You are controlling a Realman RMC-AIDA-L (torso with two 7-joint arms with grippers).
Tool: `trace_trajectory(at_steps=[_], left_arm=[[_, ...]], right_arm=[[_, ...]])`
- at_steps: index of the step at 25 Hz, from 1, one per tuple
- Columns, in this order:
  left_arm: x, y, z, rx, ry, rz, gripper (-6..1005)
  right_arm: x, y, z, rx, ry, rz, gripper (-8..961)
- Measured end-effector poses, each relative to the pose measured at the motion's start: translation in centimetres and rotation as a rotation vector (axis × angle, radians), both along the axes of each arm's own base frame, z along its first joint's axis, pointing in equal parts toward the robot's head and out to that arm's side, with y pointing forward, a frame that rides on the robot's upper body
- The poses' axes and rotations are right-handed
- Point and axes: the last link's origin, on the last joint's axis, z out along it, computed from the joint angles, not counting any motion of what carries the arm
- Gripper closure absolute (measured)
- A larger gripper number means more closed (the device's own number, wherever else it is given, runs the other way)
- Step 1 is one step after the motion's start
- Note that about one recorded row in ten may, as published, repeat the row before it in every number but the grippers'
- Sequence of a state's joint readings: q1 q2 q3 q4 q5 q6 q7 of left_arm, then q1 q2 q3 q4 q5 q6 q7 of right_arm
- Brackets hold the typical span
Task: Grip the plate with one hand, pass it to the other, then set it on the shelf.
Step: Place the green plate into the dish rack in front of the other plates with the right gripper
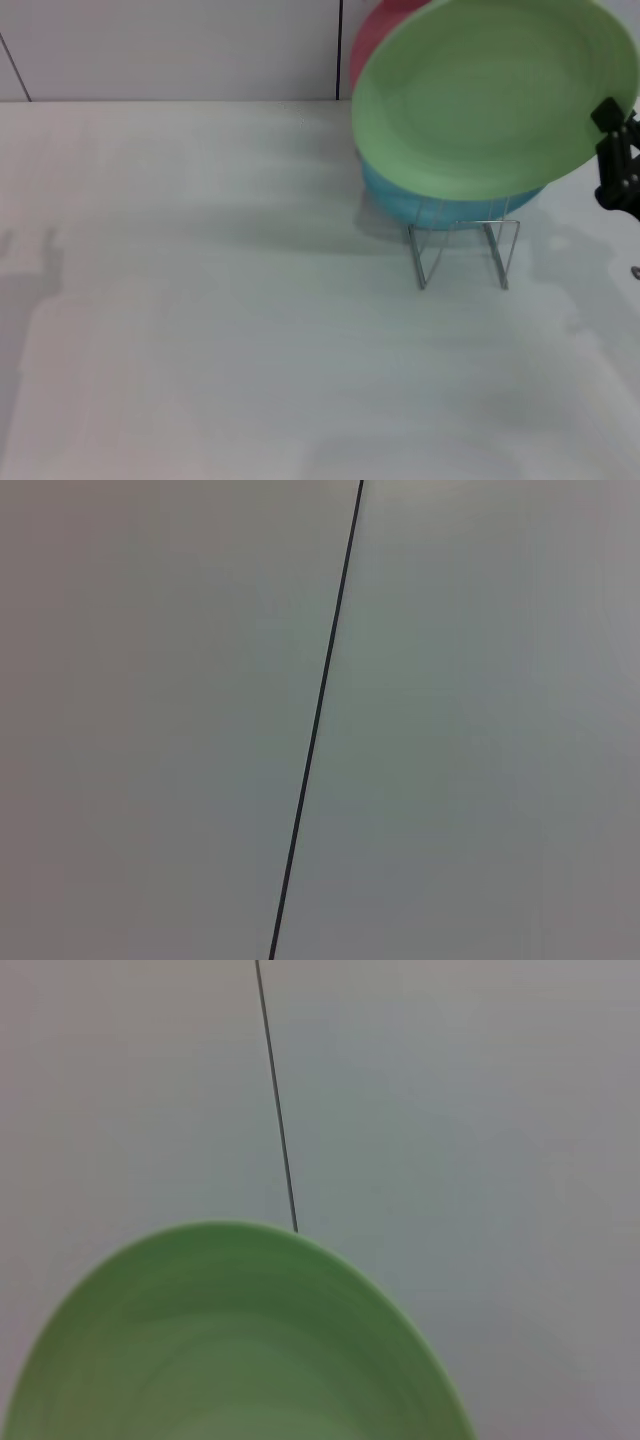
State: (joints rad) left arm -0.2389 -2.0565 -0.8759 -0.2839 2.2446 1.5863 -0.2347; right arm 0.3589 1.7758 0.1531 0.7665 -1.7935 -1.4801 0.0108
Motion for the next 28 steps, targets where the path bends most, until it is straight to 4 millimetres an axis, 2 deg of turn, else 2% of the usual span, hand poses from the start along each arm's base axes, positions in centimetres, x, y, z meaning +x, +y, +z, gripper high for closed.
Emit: trace_trajectory(at_steps=[11,28], left_arm=[[1.0,0.7,-0.5,-0.009,-0.030,-0.025,509],[2.9,1.6,-1.1,-0.020,-0.107,-0.068,510]], right_arm=[[1.6,1.8,1.7,-0.047,-0.029,0.067,923],[4.1,1.1,3.2,-0.062,-0.011,0.111,923]])
